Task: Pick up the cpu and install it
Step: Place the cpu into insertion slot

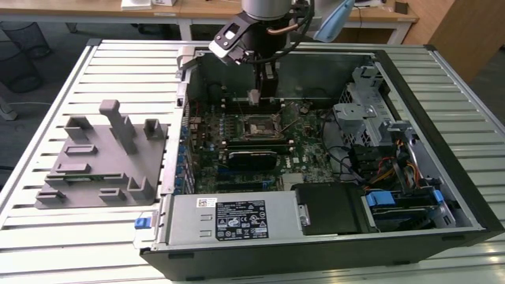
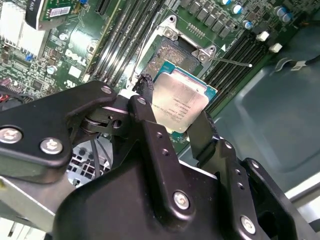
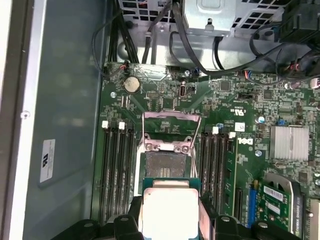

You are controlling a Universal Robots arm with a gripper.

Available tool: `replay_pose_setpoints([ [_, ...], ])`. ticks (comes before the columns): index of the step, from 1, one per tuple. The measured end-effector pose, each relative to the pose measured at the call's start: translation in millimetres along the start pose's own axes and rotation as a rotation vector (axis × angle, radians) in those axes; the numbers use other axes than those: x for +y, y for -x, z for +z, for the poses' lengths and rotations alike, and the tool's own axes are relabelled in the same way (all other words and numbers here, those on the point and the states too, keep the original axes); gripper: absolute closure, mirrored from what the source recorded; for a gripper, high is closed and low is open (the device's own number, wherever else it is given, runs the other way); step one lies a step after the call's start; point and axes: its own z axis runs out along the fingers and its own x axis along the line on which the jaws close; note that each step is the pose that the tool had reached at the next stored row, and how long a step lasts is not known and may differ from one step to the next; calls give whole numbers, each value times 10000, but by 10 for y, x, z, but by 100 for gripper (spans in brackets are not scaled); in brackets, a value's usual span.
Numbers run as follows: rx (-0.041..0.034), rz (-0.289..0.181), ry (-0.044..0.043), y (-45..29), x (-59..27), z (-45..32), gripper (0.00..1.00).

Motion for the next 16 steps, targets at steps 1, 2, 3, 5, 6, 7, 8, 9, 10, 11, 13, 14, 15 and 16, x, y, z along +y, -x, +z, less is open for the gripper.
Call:
replay_pose_setpoints([
  [1, 0, 0, 0, 0, 2, 18, 47],
  [2, 0, -1, 0, 0, 3, 37, 47],
  [3, 0, 0, 1, 0, 3, 55, 47],
  [5, 1, 1, 1, -1, 4, 82, 47],
  [6, 0, 1, 0, -1, 3, 95, 47],
  [7, 0, 0, 0, -1, 3, 108, 47],
  [8, 0, 1, 0, -1, 3, 122, 47],
  [9, 1, 0, 1, -1, 4, 134, 47],
  [10, 0, -1, 0, -1, 5, 146, 47],
  [11, 0, 0, 0, -2, 7, 157, 47],
  [13, 0, 0, 0, -4, 13, 179, 47],
  [14, 0, 0, 0, -5, 17, 188, 47],
  [15, 0, 0, 0, -5, 21, 197, 47],
  [16, 1, 0, 0, -6, 24, 206, 47],
])
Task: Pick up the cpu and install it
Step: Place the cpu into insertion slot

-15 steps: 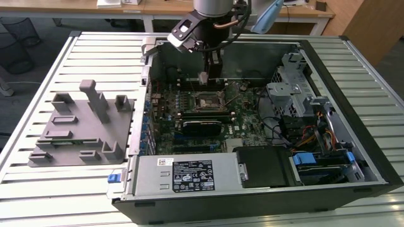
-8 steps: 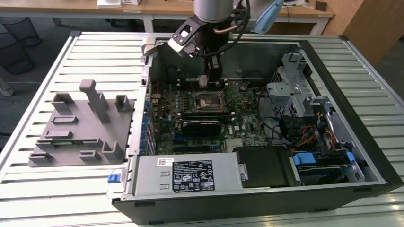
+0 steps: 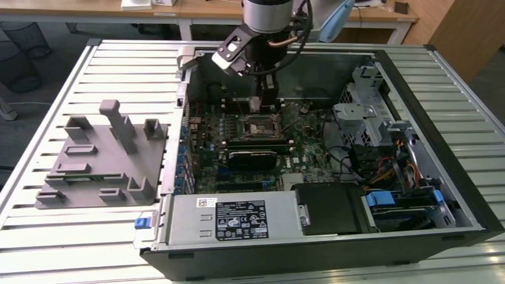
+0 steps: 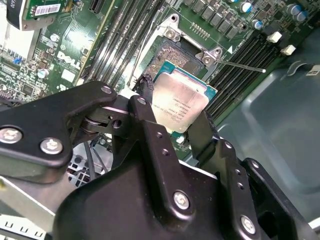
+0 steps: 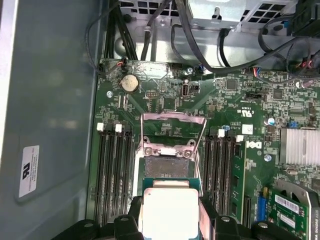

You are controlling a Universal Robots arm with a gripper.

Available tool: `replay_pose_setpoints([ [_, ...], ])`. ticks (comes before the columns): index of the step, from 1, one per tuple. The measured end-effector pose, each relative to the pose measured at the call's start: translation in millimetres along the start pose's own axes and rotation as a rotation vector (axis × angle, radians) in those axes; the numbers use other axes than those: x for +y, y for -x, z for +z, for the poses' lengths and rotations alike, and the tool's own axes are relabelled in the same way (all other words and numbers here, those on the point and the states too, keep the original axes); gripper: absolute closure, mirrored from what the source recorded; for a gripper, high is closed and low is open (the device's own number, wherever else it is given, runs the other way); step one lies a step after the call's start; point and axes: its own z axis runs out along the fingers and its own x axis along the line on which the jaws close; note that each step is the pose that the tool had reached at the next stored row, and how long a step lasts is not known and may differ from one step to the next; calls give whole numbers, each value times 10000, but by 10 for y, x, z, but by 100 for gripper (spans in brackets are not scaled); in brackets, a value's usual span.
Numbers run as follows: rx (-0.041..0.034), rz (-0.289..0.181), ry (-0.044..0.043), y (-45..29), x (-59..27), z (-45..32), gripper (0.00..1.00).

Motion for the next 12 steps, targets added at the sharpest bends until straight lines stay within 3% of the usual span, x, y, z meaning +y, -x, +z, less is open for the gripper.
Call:
replay_pose_setpoints([
  [12, -3, 45, -1, 0, 11, 122, 47],
])
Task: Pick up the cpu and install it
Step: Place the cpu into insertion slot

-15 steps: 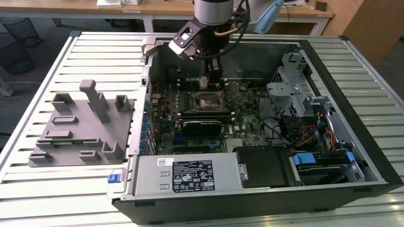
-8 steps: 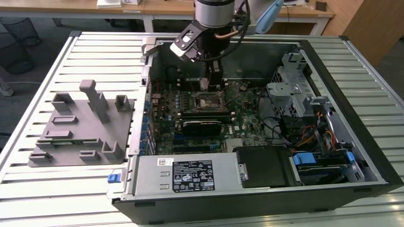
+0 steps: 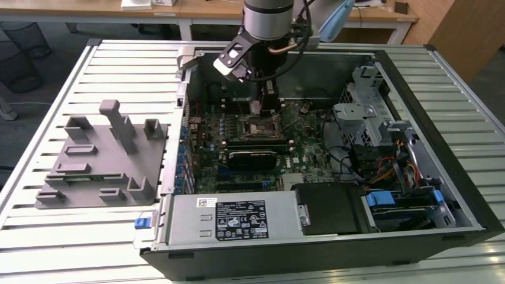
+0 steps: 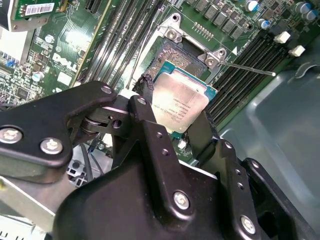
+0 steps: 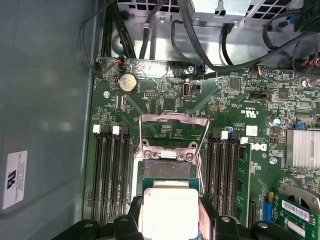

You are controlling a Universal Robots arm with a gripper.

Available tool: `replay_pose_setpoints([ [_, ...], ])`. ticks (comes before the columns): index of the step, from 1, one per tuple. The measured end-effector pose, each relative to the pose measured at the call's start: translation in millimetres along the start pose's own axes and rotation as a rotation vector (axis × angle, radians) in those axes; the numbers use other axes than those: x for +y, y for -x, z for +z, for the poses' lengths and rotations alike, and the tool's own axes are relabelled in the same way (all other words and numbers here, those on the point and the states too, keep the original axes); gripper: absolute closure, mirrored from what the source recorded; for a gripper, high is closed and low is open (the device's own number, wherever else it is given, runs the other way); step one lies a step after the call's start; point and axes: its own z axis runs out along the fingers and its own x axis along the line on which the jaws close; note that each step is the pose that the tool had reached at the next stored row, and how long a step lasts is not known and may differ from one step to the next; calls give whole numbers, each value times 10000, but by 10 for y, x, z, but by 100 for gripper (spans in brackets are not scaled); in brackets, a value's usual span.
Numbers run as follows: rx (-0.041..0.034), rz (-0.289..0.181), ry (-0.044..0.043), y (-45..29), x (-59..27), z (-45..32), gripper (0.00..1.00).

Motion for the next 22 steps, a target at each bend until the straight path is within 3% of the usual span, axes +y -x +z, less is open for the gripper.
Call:
replay_pose_setpoints([
  [11, -4, 84, -1, -1, 5, 109, 47],
  [22, -4, 90, -1, -1, 3, 137, 47],
])
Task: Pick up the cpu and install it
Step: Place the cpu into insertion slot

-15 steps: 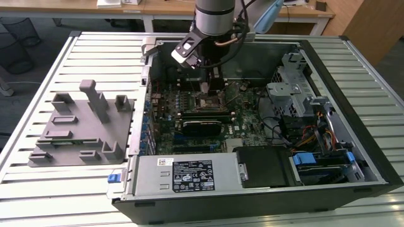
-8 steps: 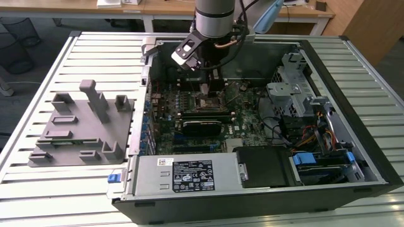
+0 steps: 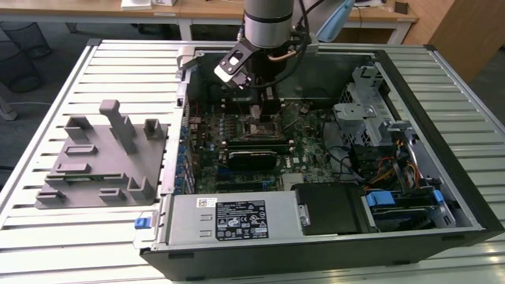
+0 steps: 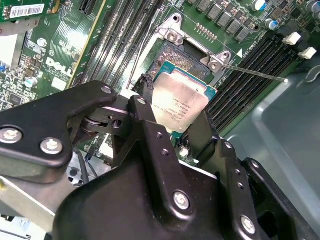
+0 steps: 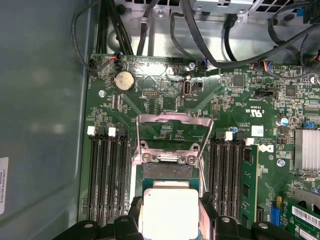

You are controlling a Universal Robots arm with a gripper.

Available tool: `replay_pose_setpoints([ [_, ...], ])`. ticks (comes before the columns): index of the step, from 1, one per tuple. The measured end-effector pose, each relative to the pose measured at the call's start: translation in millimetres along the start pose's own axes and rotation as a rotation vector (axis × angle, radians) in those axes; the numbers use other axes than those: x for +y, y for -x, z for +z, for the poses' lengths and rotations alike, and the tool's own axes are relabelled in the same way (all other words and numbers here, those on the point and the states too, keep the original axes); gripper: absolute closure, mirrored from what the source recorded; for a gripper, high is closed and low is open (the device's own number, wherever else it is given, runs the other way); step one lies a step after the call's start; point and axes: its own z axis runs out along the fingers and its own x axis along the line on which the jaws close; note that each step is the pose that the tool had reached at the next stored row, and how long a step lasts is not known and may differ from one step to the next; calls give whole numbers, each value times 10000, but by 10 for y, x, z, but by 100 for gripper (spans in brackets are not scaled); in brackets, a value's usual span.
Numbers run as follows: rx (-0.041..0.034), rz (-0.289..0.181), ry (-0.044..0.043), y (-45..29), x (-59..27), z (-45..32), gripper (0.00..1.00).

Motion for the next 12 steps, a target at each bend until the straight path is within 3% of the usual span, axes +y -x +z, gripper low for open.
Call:
replay_pose_setpoints([
  [12, 1, 1, 1, 0, -1, 26, 47],
])
